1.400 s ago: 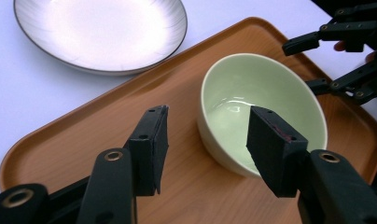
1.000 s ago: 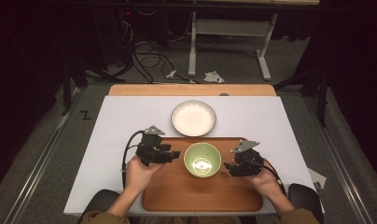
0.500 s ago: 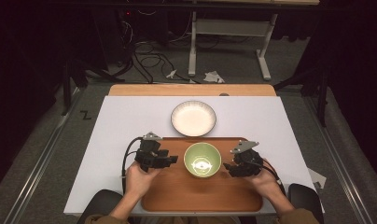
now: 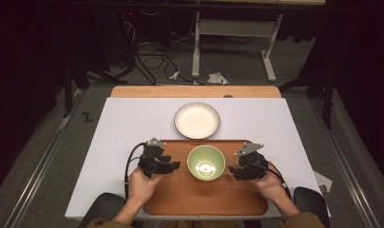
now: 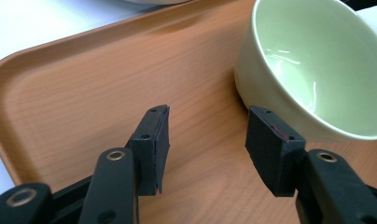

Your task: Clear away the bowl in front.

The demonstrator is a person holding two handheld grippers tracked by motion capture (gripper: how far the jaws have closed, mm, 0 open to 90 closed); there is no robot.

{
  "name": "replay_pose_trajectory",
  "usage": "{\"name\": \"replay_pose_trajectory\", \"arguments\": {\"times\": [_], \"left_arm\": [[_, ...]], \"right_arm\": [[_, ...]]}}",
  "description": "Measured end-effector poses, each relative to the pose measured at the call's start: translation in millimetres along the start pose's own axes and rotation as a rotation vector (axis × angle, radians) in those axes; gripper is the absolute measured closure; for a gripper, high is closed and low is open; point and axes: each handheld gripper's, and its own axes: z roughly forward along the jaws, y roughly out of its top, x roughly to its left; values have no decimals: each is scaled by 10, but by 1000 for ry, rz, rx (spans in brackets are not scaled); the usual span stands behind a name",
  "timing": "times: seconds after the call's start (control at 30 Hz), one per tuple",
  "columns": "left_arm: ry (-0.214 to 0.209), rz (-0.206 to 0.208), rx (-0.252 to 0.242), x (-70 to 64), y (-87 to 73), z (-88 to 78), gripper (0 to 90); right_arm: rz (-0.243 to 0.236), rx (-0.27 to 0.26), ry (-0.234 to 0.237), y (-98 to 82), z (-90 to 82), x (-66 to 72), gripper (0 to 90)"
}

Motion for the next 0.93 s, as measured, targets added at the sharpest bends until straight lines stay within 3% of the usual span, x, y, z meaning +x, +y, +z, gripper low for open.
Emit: {"name": "replay_pose_trajectory", "arguments": {"times": [0.17, 0.43, 0.93], "left_arm": [[28, 12, 12, -1, -10, 34, 490], [39, 10, 53, 4, -31, 116, 468], [33, 27, 86, -22, -36, 174, 458]], "right_arm": [[0, 17, 8, 1, 5, 12, 375], [4, 31, 19, 5, 20, 10, 380], [-4, 33, 26, 8, 25, 14, 380]]}}
